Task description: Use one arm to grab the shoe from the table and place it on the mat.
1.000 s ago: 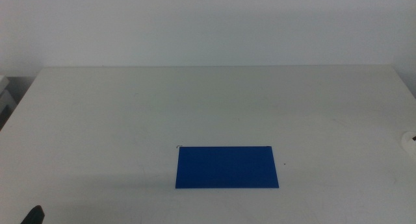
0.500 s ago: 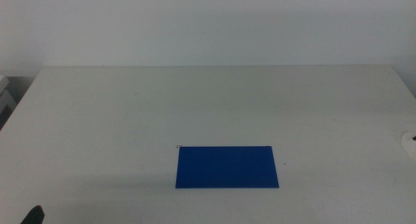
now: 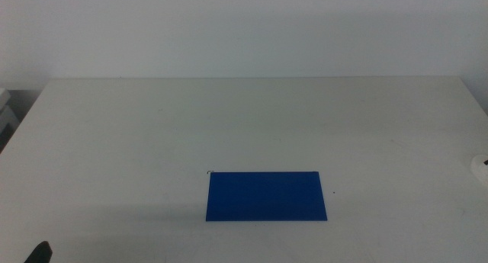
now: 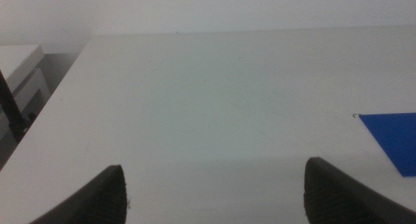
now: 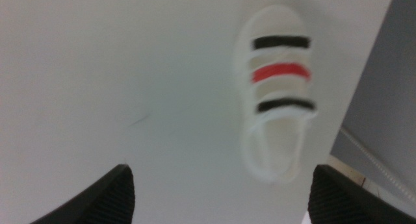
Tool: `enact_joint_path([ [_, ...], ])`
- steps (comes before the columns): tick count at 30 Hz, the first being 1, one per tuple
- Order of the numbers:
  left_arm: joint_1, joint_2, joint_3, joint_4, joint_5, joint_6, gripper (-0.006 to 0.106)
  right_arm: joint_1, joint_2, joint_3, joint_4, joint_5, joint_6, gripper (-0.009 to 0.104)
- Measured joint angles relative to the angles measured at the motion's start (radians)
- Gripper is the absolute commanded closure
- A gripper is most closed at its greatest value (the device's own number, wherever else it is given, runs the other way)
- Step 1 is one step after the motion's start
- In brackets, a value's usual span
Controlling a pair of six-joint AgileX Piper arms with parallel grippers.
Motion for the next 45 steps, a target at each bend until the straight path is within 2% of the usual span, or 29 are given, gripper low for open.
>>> enact_joint_path([
  [13, 0.000, 0.000, 0.000, 0.000, 0.000, 0.000, 0.007, -0.030, 0.328, -0.183, 0.015, -0.053, 0.000, 0.013],
  [20, 0.000, 0.000, 0.000, 0.000, 0.000, 0.000, 0.007, -0.030, 0.403, -0.183, -0.052, -0.057, 0.000, 0.019],
  [23, 0.000, 0.000, 0.000, 0.000, 0.000, 0.000, 0.007, -0.030, 0.414, -0.184, -0.056, -0.071, 0.000, 0.027],
  [25, 0.000, 0.000, 0.000, 0.000, 0.000, 0.000, 0.007, -0.030, 0.421, -0.185, -0.058, -0.073, 0.000, 0.037],
  [27, 0.000, 0.000, 0.000, 0.000, 0.000, 0.000, 0.007, -0.030, 0.426, -0.188, -0.065, -0.067, 0.000, 0.051],
  [31, 0.000, 0.000, 0.000, 0.000, 0.000, 0.000, 0.007, -0.030, 0.427, -0.189, -0.075, -0.048, 0.000, 0.092],
  [32, 0.000, 0.000, 0.000, 0.000, 0.000, 0.000, 0.007, -0.030, 0.427, -0.191, -0.075, -0.043, 0.000, 0.099],
  [39, 0.000, 0.000, 0.000, 0.000, 0.000, 0.000, 0.007, 0.002, 0.392, -0.191, -0.074, -0.010, 0.007, 0.099],
  [45, 0.000, 0.000, 0.000, 0.000, 0.000, 0.000, 0.007, 0.068, 0.309, -0.210, -0.076, 0.052, 0.077, 0.099],
])
